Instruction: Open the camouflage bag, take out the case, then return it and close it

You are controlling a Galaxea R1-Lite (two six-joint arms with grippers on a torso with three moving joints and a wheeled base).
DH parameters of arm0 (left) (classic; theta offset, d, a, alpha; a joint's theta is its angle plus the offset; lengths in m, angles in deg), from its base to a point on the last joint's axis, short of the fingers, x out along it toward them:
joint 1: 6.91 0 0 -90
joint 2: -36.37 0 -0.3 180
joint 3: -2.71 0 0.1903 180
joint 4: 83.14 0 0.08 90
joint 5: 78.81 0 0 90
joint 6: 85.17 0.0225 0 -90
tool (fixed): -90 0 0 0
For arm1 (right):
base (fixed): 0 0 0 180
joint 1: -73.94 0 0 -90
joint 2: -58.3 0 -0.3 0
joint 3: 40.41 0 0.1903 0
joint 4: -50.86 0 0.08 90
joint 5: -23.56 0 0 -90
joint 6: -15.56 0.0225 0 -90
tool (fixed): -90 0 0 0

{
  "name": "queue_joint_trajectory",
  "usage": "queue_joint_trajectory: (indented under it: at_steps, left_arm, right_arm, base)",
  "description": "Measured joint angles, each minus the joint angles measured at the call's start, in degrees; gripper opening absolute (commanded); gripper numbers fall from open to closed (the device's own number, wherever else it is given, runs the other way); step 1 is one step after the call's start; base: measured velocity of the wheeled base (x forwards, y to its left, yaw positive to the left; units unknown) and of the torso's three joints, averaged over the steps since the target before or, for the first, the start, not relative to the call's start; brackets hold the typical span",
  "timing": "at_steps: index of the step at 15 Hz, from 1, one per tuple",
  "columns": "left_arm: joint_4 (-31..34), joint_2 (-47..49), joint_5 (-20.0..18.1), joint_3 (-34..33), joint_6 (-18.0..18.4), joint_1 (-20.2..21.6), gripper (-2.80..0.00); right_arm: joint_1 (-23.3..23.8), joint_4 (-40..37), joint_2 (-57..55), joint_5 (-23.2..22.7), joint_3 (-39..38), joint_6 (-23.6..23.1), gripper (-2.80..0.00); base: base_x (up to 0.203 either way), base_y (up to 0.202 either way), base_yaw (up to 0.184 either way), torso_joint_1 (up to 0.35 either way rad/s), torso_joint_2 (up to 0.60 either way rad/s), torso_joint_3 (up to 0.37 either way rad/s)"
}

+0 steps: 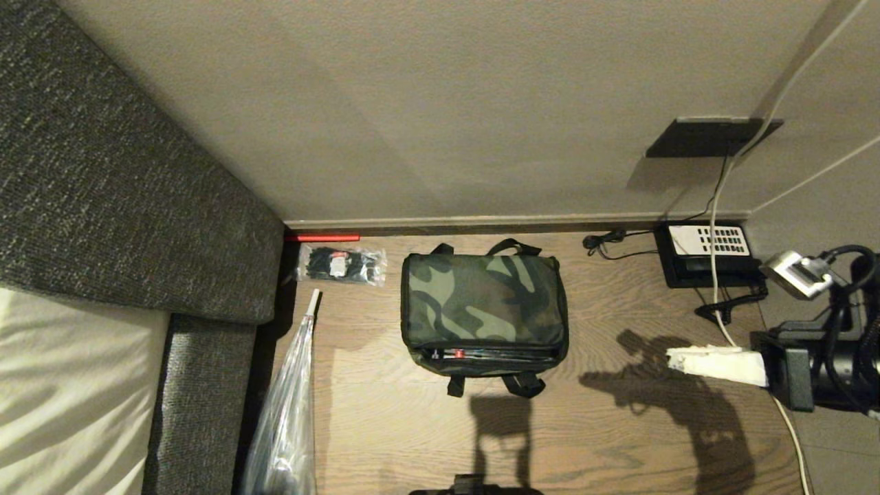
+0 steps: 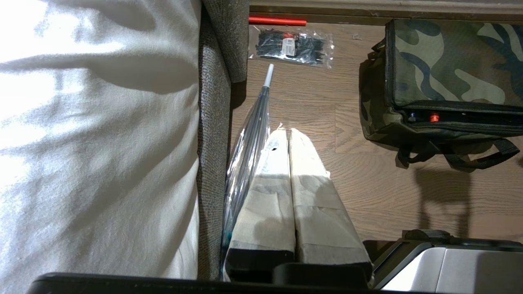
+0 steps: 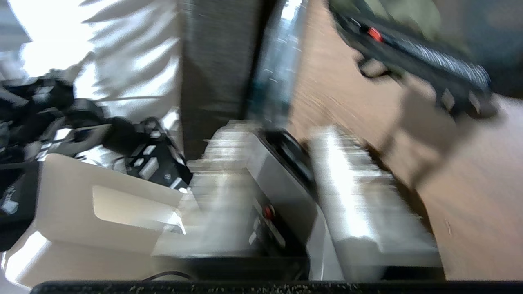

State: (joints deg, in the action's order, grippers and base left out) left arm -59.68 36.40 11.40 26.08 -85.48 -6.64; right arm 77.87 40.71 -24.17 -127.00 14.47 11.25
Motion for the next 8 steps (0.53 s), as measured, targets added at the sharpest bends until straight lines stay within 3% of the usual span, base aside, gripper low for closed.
queue_joint_trajectory:
  at_steps: [4, 8]
  left_arm:
    - [0.0, 0.0, 0.0, 0.0, 0.0, 0.0, -2.8]
    - [0.0, 0.0, 0.0, 0.0, 0.01, 0.03, -2.8]
  right_arm:
    - [0.0, -4.7, 15.72, 19.15, -5.86, -1.21, -2.8]
    - [-0.89, -14.59, 35.81, 36.44, -10.46, -7.0, -2.8]
  base:
    - [0.0, 0.0, 0.0, 0.0, 0.0, 0.0]
    - [0.0, 0.0, 0.0, 0.0, 0.0, 0.0]
